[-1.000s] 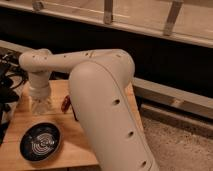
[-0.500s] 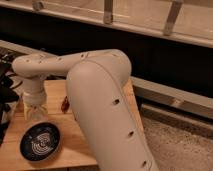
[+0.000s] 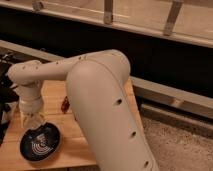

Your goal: Place the bottle in the ceramic bowl

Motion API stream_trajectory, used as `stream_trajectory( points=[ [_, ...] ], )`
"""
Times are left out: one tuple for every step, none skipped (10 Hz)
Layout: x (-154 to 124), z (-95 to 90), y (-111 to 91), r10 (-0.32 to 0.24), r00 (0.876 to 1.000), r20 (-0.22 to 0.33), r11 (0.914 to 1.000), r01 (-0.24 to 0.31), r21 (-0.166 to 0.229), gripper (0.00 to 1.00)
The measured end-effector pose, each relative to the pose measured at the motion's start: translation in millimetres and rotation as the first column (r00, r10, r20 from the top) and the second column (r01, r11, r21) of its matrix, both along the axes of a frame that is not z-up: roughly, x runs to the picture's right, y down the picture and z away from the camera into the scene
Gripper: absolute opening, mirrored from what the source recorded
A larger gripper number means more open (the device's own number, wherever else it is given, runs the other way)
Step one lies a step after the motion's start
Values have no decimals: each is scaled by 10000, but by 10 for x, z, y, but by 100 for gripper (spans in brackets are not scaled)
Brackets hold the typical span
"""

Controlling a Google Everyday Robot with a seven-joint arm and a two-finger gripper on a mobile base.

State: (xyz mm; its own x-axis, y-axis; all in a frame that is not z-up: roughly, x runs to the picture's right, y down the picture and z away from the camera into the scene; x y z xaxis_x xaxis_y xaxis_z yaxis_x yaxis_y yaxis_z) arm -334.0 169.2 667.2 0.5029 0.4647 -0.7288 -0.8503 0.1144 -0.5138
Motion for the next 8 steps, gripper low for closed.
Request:
stream_trajectory(
  points=[
    [69, -34, 76, 6, 10000, -16, 10000, -6, -37, 0],
    [131, -35, 112, 29, 10000, -52, 10000, -29, -91, 0],
    [128, -33, 128, 27, 10000, -51, 9999, -28, -119, 0],
    [82, -47, 184, -5, 10000, -41, 9999, 5, -156, 0],
    [61, -91, 247, -25, 10000, -41, 9999, 24, -169, 0],
    [73, -103, 277, -41, 10000, -72, 9998, 40, -172, 0],
    [78, -93, 263, -11, 10000, -85, 9999, 10, -163, 0],
    [87, -61, 244, -109, 9999, -26, 9998, 108, -164, 0]
  ],
)
